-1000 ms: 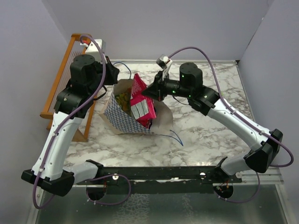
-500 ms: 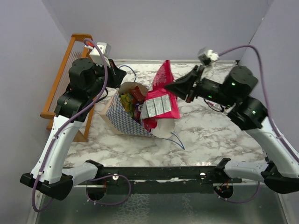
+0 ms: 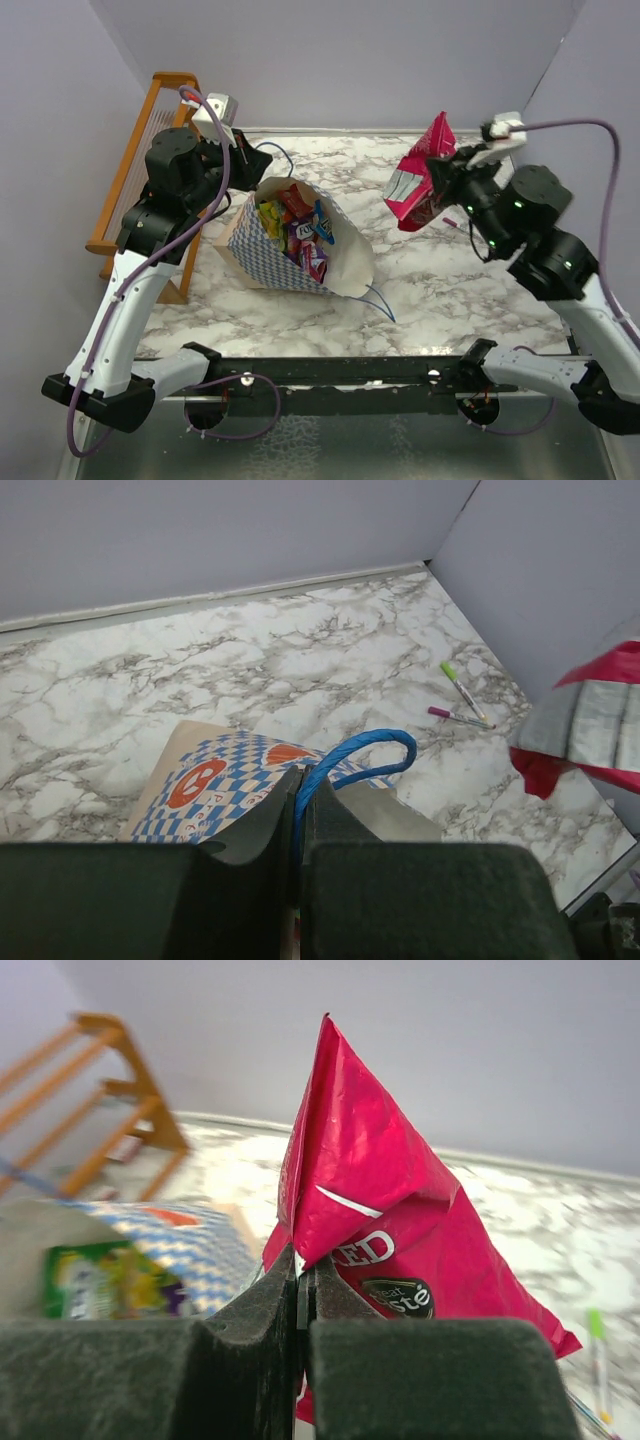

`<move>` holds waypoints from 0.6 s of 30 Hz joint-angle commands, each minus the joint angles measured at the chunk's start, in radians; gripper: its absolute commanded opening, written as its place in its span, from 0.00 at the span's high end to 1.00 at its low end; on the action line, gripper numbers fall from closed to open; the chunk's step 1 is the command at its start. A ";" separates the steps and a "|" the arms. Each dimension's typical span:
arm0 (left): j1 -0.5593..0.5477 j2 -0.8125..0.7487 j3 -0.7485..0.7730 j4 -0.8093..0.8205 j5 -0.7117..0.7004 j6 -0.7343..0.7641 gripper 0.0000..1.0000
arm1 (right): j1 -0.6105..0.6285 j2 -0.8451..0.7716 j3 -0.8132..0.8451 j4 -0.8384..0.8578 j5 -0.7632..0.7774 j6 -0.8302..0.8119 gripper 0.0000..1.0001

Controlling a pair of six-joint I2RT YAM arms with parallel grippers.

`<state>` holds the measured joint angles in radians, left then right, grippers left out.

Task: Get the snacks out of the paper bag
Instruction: Take out the snack from the paper bag, then place the snack at the center of the board.

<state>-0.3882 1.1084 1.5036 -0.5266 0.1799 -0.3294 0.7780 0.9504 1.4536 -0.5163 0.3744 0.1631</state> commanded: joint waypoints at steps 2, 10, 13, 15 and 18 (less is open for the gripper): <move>-0.001 -0.035 0.014 0.111 0.057 0.002 1.00 | -0.005 0.229 0.019 0.064 0.302 -0.105 0.98; -0.002 -0.014 0.008 0.108 0.085 0.002 1.00 | -0.279 0.584 0.151 0.065 0.056 -0.168 0.98; -0.002 -0.011 0.006 0.110 0.092 0.002 1.00 | -0.342 0.703 0.208 0.059 0.047 -0.210 0.98; -0.001 -0.009 0.005 0.108 0.098 0.001 1.00 | -0.391 0.776 0.252 0.044 0.031 -0.231 0.98; -0.001 -0.006 0.007 0.102 0.107 0.000 1.00 | -0.457 0.869 0.313 0.013 0.026 -0.267 0.98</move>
<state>-0.3882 1.1126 1.4975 -0.5117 0.2359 -0.3294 0.3950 1.7363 1.6604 -0.4995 0.4370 -0.0250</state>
